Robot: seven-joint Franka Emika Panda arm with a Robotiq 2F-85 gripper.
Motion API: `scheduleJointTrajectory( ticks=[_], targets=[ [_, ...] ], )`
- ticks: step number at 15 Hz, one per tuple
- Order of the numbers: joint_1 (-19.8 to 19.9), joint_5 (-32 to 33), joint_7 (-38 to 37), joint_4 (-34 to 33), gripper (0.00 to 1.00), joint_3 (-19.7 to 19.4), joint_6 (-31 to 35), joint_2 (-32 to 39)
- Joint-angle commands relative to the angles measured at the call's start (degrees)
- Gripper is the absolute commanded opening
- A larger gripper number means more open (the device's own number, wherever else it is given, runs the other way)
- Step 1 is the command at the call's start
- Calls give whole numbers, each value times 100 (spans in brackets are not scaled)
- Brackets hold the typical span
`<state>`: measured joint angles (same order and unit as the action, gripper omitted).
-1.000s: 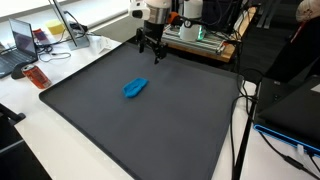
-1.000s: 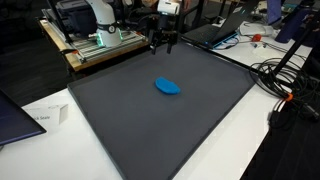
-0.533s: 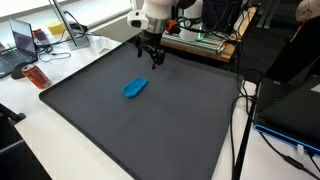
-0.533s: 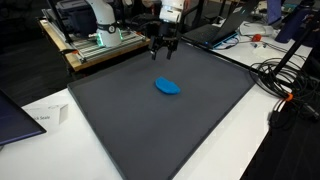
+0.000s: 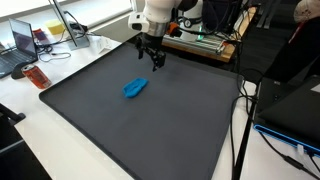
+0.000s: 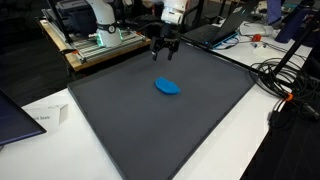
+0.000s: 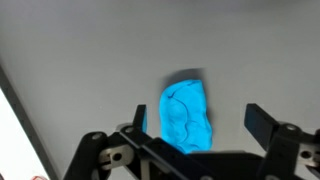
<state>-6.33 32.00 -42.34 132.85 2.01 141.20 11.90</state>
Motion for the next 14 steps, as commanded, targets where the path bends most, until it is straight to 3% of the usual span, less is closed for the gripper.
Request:
scheduleJointTrajectory(
  ticks=[1, 6, 14],
  targets=[
    [-380, 187, -564, -513, 100, -147, -414, 447],
    [-723, 154, -997, -1161, 100, -222, -1232, 914],
    [-867, -106, -699, -2792, 100, -170, -2759, 1677]
  ],
)
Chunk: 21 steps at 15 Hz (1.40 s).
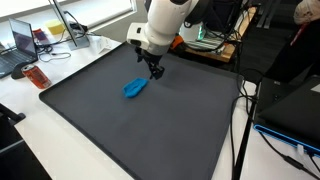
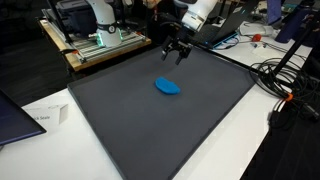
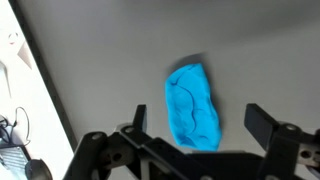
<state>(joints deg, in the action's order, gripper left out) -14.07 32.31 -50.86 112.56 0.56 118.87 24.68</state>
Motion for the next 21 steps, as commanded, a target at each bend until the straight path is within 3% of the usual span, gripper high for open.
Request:
scheduleJointTrajectory(
  ticks=[1, 11, 21],
  targets=[
    [-100, -154, 206, -982, 100, -25, -655, 505],
    [251, -1258, 1907, -3141, 100, -100, -1091, 1693],
    [712, -2342, 3285, -5137, 100, -153, -2529, 2832]
  ],
)
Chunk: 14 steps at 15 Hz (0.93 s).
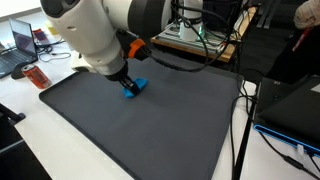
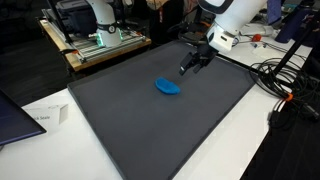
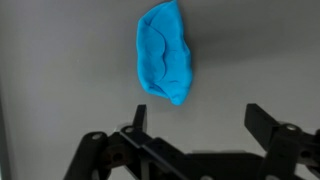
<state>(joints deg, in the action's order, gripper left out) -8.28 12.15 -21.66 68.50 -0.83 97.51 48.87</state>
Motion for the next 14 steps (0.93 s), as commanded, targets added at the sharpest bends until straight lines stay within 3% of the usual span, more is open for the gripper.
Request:
scheduleJointTrajectory(
  ticks=[1, 4, 14],
  targets=[
    [222, -430, 516, -818, 100, 22, -405, 463],
    [449, -714, 874, -901, 100, 65, -253, 540],
    [1139, -1357, 1998, -226, 100, 204, 539, 336]
  ],
)
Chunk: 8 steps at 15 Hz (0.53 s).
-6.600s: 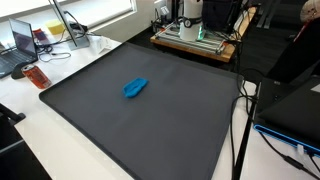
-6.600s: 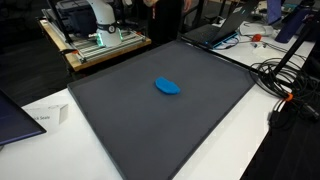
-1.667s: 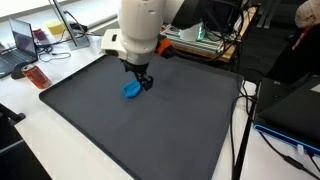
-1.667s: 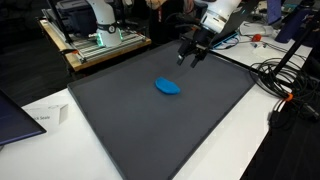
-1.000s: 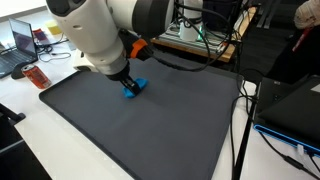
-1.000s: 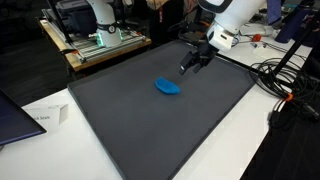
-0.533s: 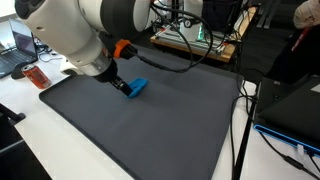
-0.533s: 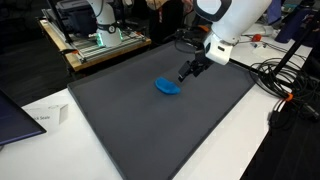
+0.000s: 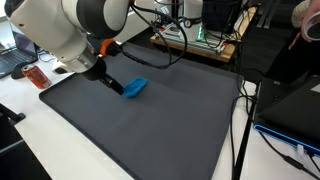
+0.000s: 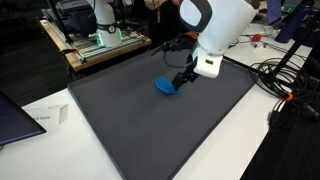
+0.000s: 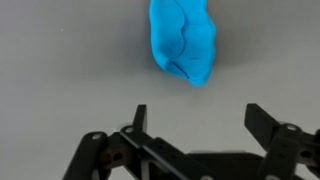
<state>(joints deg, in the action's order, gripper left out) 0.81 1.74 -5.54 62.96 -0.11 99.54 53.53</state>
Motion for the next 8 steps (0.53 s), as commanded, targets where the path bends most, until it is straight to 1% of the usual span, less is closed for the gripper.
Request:
scheduleJointTrajectory(
  ticks=[1, 5, 8],
  targets=[
    [317, -420, 515, 440, 100, 166, 468, -161],
    [672, -859, 1050, 948, 100, 302, 867, -278],
    [932, -1168, 1459, 1482, 100, 387, 1302, -464]
  ],
)
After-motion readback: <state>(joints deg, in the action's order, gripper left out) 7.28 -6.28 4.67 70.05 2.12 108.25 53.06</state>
